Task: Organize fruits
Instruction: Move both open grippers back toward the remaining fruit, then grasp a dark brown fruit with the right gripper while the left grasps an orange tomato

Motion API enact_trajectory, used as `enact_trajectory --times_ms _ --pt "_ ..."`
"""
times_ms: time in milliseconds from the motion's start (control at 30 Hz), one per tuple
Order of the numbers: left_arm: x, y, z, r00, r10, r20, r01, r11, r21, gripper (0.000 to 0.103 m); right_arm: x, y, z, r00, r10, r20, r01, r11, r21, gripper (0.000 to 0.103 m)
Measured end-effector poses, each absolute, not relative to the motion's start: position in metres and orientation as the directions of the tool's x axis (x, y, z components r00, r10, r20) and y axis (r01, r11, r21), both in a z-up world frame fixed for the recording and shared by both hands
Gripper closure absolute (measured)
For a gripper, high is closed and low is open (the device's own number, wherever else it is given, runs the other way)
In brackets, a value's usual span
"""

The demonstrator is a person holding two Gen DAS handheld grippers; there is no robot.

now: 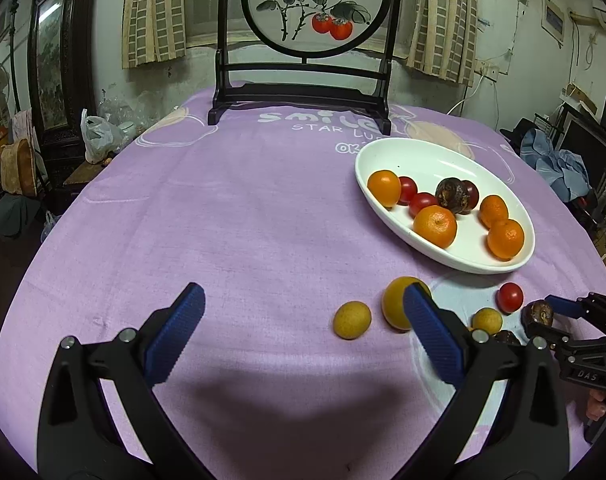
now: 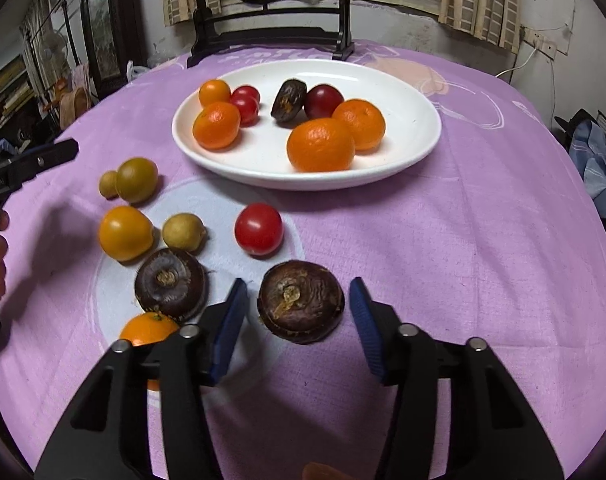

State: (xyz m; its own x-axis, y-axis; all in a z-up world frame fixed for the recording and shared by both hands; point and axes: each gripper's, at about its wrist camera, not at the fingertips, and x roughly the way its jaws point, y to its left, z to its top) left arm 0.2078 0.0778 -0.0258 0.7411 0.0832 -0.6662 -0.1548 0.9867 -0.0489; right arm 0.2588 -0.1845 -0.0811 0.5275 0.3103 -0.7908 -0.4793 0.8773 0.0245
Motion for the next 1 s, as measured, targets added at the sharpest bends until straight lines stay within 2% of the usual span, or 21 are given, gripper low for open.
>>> enact_trajectory --times_ms 67,233,333,433,500,567,800,867,1000 --pt "0.207 0.077 -0.026 0.741 0.082 -0.666 -0.154 0.987 -0.05 0.002 0.258 -0.184 -0.082 0.534 0.305 -0.789 -0.482 0.876 0.012 0.061" --pt "0.206 0.075 -0.026 0.742 0.044 -0.669 -0.12 0.99 -0.068 0.002 0.262 -0.198 -0.074 0.538 0.364 -0.76 -0.45 0.887 0.106 0.061" --pt "0.202 0.061 -0.026 0.721 -0.151 -0.676 0.062 0.986 -0.154 0.004 0.264 -0.202 -0.073 0.551 0.352 -0.757 -0.428 0.898 0.106 0.061" --pt "0.194 0.028 -0.027 0.688 -0.265 -0.676 0.254 0.96 -0.117 0.019 0.265 -0.202 -0.075 0.541 0.347 -0.766 -0.423 0.9 0.109 0.061" --pt "0.191 0.012 -0.033 0.662 -0.282 -0.694 0.317 0.945 -0.082 0.033 0.265 -0.201 -0.075 0.543 0.344 -0.766 -0.422 0.9 0.105 0.061" --pt "0.192 0.002 -0.041 0.634 -0.278 -0.721 0.345 0.937 -0.058 0.04 0.264 -0.202 -0.074 0.543 0.346 -0.765 -0.422 0.9 0.107 0.061" --pt "0.196 -0.01 -0.055 0.612 -0.248 -0.751 0.35 0.937 -0.025 0.042 0.264 -0.201 -0.075 0.542 0.341 -0.768 -0.423 0.901 0.102 0.061" --pt "0.2 -0.011 -0.058 0.602 -0.248 -0.759 0.35 0.936 -0.029 0.049 0.263 -0.2 -0.075 0.542 0.344 -0.767 -0.426 0.899 0.102 0.061" --pt "0.204 -0.013 -0.059 0.597 -0.242 -0.765 0.351 0.936 -0.022 0.053 0.263 -0.201 -0.075 0.544 0.347 -0.764 -0.427 0.898 0.104 0.061"
